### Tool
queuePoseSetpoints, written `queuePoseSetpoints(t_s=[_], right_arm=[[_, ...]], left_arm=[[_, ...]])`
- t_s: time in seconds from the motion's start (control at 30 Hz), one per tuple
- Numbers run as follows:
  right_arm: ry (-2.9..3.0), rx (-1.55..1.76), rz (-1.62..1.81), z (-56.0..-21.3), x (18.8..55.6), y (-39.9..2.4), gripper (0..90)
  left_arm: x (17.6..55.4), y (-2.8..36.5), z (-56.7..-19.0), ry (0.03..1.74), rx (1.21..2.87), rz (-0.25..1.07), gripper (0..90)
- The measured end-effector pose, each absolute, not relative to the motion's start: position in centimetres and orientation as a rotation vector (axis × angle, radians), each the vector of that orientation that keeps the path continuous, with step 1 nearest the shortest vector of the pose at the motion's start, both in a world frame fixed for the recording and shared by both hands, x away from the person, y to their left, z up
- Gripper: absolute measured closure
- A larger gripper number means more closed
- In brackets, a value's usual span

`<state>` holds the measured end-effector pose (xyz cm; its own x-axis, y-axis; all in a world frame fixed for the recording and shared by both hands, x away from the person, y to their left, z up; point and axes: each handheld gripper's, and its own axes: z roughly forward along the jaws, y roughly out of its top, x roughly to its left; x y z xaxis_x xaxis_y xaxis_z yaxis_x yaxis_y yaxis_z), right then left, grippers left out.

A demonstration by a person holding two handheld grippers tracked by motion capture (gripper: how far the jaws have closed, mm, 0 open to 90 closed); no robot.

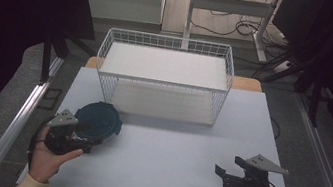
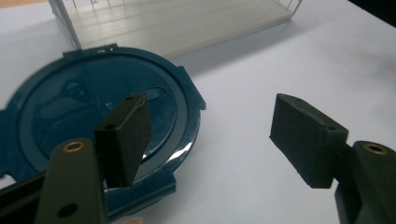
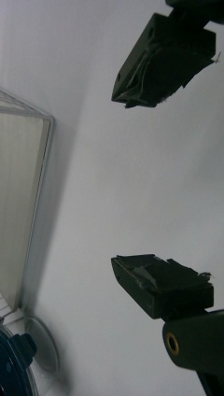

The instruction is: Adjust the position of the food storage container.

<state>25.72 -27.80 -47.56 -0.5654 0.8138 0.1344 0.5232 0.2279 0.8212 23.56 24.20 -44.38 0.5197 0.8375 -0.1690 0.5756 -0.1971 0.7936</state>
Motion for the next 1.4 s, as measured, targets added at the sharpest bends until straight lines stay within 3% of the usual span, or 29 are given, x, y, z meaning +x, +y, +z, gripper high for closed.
queuePoseSetpoints(t_s=[0.53, 0.83, 1.07, 1.4], right_arm=[[2.193, 1.25, 1.225, -47.9, 25.9, -27.7, 19.3], [2.205, 1.248, 1.2, -48.2, 26.0, -27.6, 20.2], [2.204, 1.252, 1.193, -48.3, 26.0, -27.6, 20.5], [2.215, 1.25, 1.174, -48.5, 26.1, -27.5, 20.5]], left_arm=[[26.3, 27.7, -42.6, 1.233, 1.914, 0.38, 44.8], [28.5, 29.2, -42.6, 1.285, 1.952, 0.356, 70.8], [30.7, 30.7, -42.9, 1.355, 1.958, 0.346, 83.3], [32.4, 32.0, -43.7, 1.419, 1.983, 0.337, 89.9]])
